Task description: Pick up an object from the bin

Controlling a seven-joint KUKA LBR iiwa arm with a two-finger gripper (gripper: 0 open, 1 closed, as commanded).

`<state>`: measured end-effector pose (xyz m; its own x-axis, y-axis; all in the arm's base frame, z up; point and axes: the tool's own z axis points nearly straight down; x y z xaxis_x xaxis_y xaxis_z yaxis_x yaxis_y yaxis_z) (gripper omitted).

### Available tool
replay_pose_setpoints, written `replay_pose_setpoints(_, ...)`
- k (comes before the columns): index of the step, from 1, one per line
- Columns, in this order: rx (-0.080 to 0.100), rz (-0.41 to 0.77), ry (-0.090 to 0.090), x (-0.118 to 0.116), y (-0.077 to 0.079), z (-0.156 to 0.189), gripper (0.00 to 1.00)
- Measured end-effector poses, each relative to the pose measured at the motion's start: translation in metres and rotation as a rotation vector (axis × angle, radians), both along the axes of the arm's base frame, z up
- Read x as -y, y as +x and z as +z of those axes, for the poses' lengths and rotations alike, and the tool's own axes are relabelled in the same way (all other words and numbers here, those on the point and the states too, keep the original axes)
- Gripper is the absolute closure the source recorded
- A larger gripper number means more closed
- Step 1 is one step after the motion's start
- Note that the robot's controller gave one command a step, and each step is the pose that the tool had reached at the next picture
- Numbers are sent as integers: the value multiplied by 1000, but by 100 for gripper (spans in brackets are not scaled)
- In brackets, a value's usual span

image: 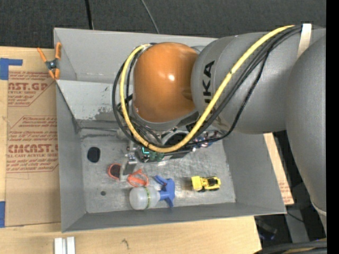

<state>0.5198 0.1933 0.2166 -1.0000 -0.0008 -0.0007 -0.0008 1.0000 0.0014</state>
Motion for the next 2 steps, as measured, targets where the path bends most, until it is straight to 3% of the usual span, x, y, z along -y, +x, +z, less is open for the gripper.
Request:
replay_pose_setpoints(1, 4, -76, 2, 14, -4, -46, 0)
replay_pose_setpoints(2, -3, -9, -2, 51, -9, -60, 0)
